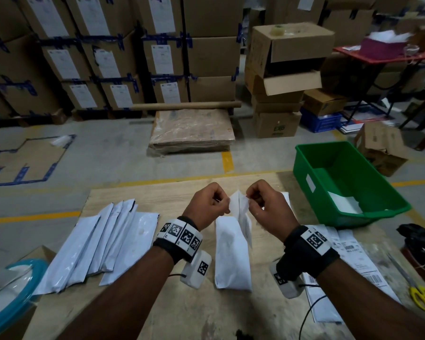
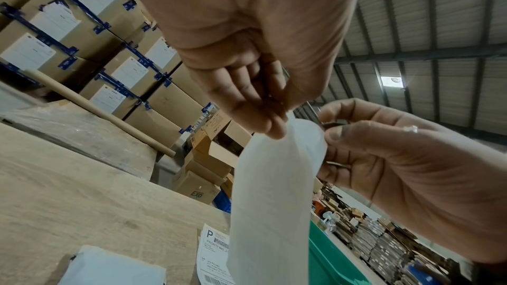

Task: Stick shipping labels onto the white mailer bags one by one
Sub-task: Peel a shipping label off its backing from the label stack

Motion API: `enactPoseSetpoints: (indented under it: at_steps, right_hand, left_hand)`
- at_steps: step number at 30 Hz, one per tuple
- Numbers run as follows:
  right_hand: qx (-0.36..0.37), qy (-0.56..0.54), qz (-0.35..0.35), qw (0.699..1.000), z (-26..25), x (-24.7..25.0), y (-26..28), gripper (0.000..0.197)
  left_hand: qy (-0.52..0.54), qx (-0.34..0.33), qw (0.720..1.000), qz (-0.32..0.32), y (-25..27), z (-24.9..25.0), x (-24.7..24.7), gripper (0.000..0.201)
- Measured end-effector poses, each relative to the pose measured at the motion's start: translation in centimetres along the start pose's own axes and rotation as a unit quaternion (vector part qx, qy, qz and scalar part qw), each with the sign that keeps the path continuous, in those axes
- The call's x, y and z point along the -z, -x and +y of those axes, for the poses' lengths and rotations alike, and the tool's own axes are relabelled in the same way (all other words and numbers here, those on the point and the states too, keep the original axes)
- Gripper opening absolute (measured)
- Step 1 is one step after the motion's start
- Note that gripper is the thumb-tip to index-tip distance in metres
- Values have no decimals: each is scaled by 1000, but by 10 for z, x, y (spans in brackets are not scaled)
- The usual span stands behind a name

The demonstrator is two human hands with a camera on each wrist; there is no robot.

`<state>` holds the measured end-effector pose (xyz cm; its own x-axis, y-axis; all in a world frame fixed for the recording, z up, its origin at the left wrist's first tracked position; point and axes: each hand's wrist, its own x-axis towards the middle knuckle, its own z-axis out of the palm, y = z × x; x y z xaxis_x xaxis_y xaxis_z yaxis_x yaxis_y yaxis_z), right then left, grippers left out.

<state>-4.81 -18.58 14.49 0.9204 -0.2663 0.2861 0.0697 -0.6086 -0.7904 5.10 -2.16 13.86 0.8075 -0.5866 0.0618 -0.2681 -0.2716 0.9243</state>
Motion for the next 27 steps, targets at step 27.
enactPoseSetpoints:
  at_steps: [27]
  right_hand:
    - [-78, 25, 31, 996, -4, 4, 1, 25]
  left_hand:
    - [-107, -62, 992, -21, -14, 8, 8, 10]
